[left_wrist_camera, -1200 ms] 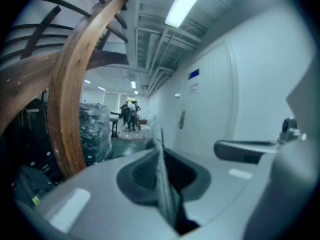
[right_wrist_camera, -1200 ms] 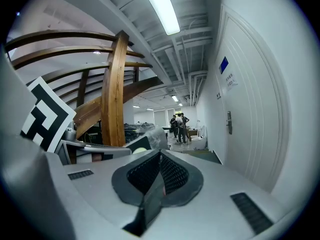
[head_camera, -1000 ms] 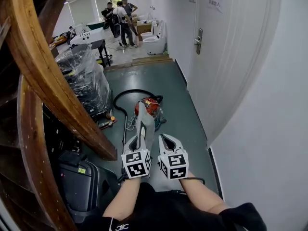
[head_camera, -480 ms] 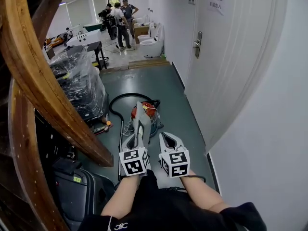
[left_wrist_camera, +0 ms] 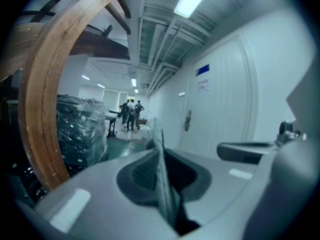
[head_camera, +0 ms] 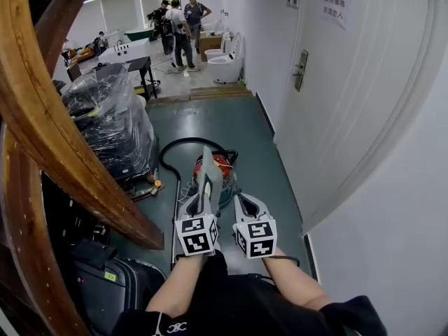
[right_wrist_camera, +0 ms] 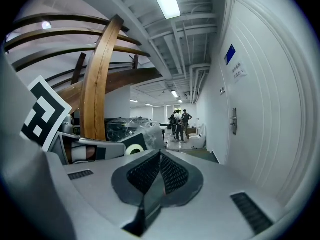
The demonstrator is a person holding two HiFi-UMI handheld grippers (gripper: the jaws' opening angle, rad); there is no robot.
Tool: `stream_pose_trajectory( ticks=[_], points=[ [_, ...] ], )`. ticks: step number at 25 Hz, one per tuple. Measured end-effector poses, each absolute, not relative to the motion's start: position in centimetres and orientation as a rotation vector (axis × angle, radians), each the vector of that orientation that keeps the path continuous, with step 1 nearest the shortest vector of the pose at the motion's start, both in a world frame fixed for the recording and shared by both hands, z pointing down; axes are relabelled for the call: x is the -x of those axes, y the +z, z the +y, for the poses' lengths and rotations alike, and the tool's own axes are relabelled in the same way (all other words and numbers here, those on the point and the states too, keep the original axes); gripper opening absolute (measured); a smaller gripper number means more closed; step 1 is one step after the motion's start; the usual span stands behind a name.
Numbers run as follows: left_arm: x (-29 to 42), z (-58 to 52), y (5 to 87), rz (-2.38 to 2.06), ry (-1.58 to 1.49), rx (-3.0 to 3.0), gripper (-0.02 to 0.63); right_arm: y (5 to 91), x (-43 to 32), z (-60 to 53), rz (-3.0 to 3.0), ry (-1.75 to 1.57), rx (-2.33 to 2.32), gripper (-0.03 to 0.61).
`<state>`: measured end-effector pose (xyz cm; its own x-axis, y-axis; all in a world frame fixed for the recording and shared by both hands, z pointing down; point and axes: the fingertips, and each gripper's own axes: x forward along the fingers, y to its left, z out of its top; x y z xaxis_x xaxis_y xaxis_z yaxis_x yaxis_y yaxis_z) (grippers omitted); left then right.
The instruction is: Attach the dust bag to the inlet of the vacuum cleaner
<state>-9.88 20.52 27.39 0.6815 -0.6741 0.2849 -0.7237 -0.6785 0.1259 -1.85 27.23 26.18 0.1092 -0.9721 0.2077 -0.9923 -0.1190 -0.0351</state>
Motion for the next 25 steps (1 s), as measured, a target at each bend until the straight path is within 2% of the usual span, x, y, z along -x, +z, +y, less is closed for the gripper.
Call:
stream_pose_trajectory(
  ticks=[25],
  points=[
    [4.7,0.6,31.7,-1.08,0.383,-2.489,0.026,30.4,-3.8,6.6,-1.956,0.499,-2.13,-0.002]
  ],
)
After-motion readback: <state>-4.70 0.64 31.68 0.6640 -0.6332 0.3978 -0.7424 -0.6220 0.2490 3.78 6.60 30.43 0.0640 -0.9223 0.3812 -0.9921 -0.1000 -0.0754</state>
